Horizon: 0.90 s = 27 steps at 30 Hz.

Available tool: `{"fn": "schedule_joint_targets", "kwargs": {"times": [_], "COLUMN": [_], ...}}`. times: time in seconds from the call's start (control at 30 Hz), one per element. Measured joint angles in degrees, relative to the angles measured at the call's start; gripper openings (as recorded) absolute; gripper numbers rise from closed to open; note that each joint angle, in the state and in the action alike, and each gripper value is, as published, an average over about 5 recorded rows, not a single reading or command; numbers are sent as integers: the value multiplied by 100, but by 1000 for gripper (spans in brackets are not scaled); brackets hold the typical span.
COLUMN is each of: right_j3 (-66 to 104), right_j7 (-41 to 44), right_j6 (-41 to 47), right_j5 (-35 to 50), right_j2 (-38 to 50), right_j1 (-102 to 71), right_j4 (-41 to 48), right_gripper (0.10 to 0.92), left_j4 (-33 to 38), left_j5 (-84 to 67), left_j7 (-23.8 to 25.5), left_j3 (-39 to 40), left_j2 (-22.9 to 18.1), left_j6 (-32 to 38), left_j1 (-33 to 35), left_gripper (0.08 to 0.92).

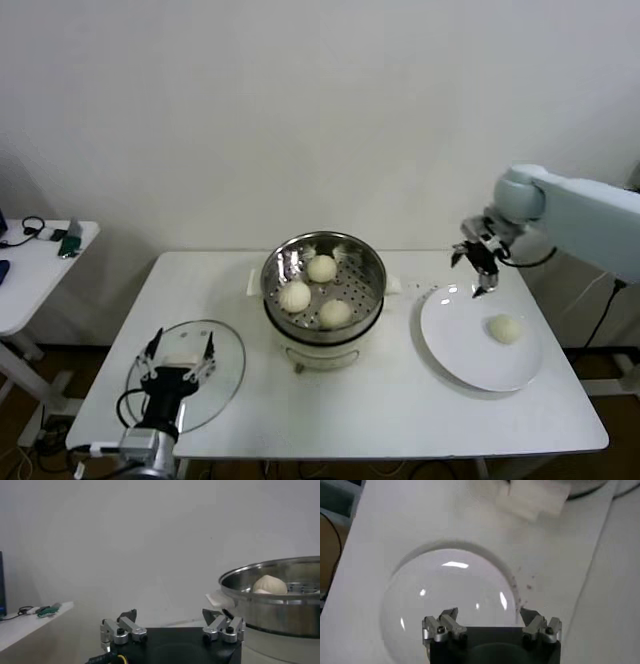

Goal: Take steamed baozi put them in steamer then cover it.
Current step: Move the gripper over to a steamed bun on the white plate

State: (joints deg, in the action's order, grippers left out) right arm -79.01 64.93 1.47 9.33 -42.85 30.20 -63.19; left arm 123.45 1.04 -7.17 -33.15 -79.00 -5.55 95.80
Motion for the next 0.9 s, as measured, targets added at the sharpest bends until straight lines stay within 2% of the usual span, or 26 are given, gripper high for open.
{"fn": "schedule_joint_targets", "kwargs": {"times": [0.47,0.9], "right_j3": [1573,2325], "right_j7": [-11,6], "right_j6": [-202,-359], "right_j5": [-1326,-1919], "right_j2": [63,-220], "right_j1": [-1621,-2319], "right_j4": [1197,1857], "right_gripper": [823,823], "left_j4": [2,-56], "left_j5": [82,123], "left_j7": [-21,-46], "left_j3": [-47,-38], "left_j2": [-65,-55], "left_j6": [-18,-59], "left_j1": [111,76], "left_gripper": [823,823]}}
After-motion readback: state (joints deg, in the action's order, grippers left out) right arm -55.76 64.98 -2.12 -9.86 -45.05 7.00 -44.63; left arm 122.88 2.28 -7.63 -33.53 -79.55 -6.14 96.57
